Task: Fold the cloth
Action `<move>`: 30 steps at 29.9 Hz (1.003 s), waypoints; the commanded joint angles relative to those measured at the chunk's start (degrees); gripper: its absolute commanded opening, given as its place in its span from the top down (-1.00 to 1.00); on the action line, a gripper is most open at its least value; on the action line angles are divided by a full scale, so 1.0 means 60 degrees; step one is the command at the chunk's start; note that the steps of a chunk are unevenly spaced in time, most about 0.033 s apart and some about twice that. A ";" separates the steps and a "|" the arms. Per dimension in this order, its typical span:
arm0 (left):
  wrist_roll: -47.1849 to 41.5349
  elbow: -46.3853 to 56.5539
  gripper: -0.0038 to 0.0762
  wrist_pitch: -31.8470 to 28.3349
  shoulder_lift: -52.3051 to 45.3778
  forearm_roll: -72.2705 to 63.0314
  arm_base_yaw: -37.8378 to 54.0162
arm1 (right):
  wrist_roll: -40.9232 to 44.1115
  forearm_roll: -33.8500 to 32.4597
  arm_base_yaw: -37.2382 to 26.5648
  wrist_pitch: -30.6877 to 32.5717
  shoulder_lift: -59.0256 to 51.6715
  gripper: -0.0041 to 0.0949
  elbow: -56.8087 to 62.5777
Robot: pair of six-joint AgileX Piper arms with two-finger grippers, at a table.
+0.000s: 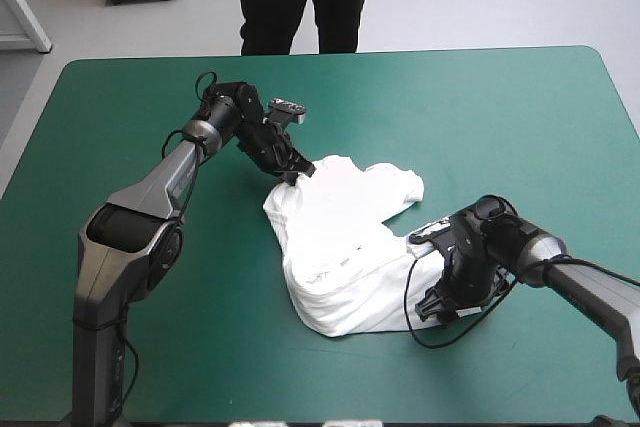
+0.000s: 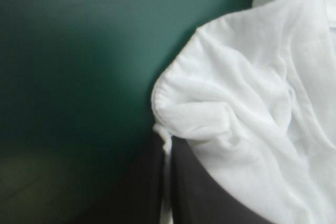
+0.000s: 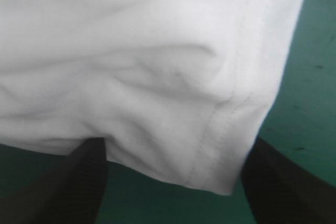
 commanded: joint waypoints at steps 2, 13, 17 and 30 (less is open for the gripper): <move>-0.0043 -0.0071 0.93 0.0616 -0.0374 -0.0285 -0.0159 | -0.0161 0.0142 -0.0065 -0.0160 0.0258 0.36 -0.0080; -0.0021 -0.0071 0.93 0.0701 -0.1105 -0.0002 -0.0126 | -0.0370 -0.0054 -0.0065 0.0548 0.0015 0.95 -0.0558; -0.0103 -0.0071 0.93 0.0716 -0.2309 0.0324 -0.0014 | 0.0009 -0.1006 -0.0065 0.1494 -0.0769 0.95 -0.1485; -0.0546 -0.0071 0.93 0.0267 -0.7285 0.1323 0.0438 | 0.0835 -0.1532 -0.0065 0.1996 -0.3545 0.95 -0.5282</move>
